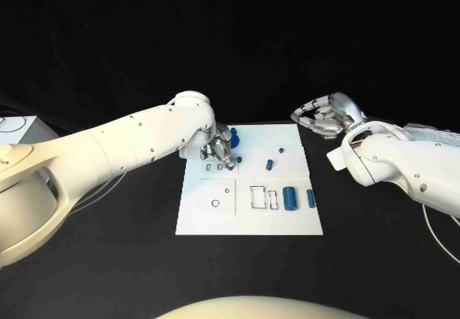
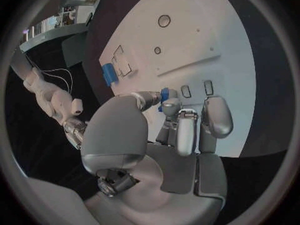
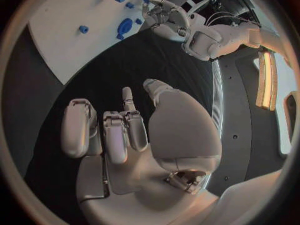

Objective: Assemble the parts on the task board

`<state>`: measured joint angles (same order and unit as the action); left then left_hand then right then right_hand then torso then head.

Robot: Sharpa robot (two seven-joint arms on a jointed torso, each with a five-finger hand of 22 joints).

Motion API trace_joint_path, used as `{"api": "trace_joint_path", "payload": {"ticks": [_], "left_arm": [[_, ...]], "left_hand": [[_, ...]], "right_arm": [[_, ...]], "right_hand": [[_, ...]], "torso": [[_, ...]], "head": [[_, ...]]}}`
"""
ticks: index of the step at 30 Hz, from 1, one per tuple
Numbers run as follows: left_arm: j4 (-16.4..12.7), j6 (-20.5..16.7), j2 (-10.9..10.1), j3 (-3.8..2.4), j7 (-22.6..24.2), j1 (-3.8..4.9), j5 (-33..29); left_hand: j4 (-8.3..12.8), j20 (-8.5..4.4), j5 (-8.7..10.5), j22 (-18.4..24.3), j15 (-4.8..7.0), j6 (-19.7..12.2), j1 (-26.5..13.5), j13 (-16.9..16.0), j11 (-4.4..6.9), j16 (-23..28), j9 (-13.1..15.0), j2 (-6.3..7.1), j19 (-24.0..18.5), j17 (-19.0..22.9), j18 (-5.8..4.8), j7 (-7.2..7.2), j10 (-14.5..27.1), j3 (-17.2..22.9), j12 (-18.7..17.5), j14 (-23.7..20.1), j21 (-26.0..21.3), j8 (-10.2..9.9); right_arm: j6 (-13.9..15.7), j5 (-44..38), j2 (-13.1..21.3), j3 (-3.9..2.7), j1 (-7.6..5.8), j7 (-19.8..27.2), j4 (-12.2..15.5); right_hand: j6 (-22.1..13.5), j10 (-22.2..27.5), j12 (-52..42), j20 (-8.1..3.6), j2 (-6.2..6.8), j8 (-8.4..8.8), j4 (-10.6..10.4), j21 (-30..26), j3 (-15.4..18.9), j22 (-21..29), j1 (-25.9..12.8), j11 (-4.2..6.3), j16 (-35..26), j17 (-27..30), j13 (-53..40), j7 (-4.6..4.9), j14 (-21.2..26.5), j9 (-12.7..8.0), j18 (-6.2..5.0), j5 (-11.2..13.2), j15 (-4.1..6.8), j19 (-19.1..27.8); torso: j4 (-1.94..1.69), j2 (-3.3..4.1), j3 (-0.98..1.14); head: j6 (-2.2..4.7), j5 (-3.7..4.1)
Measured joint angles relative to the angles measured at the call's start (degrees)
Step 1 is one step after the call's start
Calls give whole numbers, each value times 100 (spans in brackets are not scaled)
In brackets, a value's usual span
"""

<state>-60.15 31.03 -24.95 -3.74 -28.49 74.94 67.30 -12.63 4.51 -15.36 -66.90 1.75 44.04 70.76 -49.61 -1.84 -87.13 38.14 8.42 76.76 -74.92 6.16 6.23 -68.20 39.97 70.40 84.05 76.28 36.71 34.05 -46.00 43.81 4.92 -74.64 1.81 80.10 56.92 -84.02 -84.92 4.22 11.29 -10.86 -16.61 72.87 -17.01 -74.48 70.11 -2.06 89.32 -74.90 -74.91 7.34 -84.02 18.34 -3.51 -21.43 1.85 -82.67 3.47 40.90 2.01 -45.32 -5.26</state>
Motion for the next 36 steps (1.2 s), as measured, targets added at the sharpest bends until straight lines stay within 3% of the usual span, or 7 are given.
{"api": "trace_joint_path", "payload": {"ticks": [19,21,25,29,31,33,36], "left_arm": [[-227,-374,-215,-1,43,0,-308],[-298,-461,-286,-2,35,0,-374],[-476,-693,-453,-2,24,0,-508],[-638,-980,-603,2,13,0,-641],[-699,-1092,-654,11,8,0,-686],[-782,-1239,-723,25,3,0,-744],[-915,-1455,-834,37,-5,-5,-804]], "left_hand": [[-81,-53,-152,-71,41,24,-225,-166,105,-30,0,65,13,0,1,-25,-168,90,-23,1,23,405],[-81,-63,-244,-105,60,32,-259,-207,110,-30,1,77,23,0,1,-32,-205,90,-23,-18,39,444],[-78,-124,-753,-217,95,104,-418,-312,157,-74,1,145,85,0,-94,-78,-360,87,-22,-11,132,511],[-14,-158,-1253,-312,124,187,-542,-387,204,-73,6,186,163,0,-94,-100,-473,24,14,1,200,529],[-9,-163,-1368,-332,144,198,-572,-388,204,-74,7,209,168,0,-94,-92,-473,18,14,-19,200,544],[17,-188,-1520,-359,164,201,-620,-386,218,-73,453,182,193,0,-94,-95,-487,-7,14,1,238,558],[33,-194,-1637,-386,164,229,-666,-389,234,-73,456,228,198,0,-93,-100,-504,-24,15,1,238,558]], "right_arm": [[-94,-5,19,2,0,-66,-12],[-104,-6,26,3,0,-75,-14],[-117,-7,44,4,0,-88,-16],[-130,-8,65,4,0,-97,-18],[-134,-8,74,4,0,-99,-18],[-138,-9,87,5,0,-102,-19],[-141,-9,104,6,0,-106,-20]], "right_hand": [[0,0,0,0,1,0,0,-21,0,8,1,0,0,0,0,0,0,2,0,0,0,0],[0,0,0,0,1,0,0,-21,-1,8,1,0,0,0,0,0,0,5,0,0,0,0],[1,0,0,0,1,0,0,-21,-1,8,1,0,0,0,0,0,0,5,0,0,0,0],[1,0,0,0,1,0,0,-21,-1,8,1,0,0,0,0,0,0,4,0,0,0,0],[1,0,0,0,1,0,0,-21,-1,8,1,0,0,0,0,0,0,4,0,0,0,0],[1,0,0,0,1,0,0,-21,-1,8,1,0,0,0,1,-1,0,4,0,0,0,0],[1,0,0,0,1,0,0,-21,-1,8,1,0,0,0,0,0,0,4,0,0,0,0]], "torso": [[-1,0,8],[-4,0,10],[-8,0,17],[-9,-2,18],[-9,-2,18],[-9,-3,17],[-9,-3,16]], "head": [[-16,-32],[-17,-37],[-23,-42],[-29,-51],[-29,-52],[-29,-57],[-29,-69]]}}
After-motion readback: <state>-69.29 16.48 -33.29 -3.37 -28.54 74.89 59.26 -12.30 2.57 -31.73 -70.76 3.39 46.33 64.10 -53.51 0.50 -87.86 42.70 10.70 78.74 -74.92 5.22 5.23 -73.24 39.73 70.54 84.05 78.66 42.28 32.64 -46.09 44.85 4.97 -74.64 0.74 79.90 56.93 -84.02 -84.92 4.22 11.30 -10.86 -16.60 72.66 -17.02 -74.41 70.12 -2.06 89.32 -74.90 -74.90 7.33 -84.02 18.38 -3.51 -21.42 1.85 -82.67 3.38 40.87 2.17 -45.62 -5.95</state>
